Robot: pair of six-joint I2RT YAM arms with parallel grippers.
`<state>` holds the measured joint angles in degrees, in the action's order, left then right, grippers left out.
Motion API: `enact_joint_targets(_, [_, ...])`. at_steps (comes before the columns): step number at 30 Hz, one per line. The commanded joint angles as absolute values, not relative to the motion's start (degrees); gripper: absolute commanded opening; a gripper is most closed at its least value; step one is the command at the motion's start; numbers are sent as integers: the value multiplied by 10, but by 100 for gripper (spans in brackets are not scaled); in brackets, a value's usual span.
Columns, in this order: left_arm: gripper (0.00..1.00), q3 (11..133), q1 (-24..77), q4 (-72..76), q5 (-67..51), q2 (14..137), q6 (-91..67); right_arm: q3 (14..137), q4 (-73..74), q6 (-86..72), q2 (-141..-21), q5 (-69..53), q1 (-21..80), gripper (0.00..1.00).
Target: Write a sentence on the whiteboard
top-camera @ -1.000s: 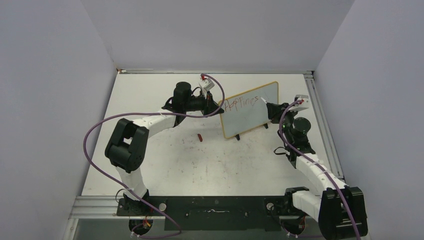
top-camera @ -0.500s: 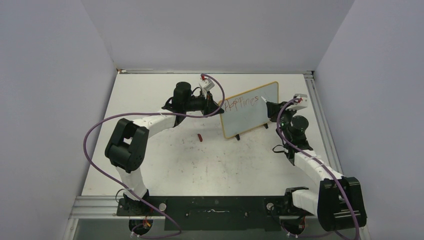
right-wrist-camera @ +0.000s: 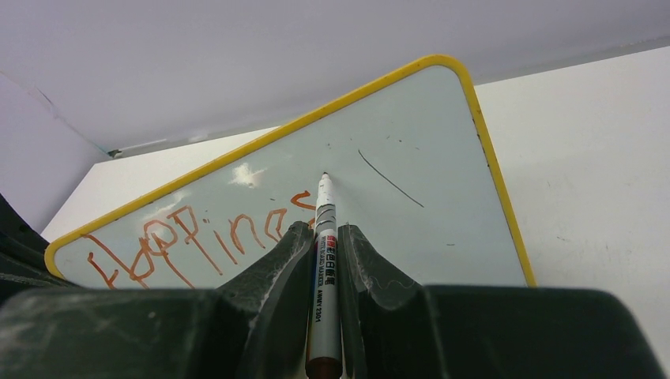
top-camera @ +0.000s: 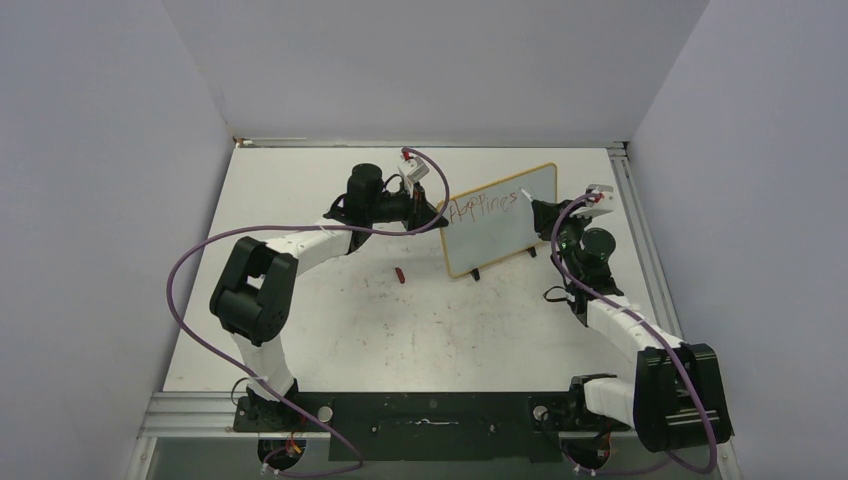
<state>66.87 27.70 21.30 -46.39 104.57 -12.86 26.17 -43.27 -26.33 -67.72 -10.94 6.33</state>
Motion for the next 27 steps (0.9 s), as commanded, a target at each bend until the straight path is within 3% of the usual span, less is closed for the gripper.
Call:
enact_joint_targets(1, [0,664,282,223,-484,1034,-115,285,-467,-259,-684,-122,61,5])
enact_joint_targets(27, [0,663,282,228,-486,1030,-120,249,-426,-240,-666,-78,85,5])
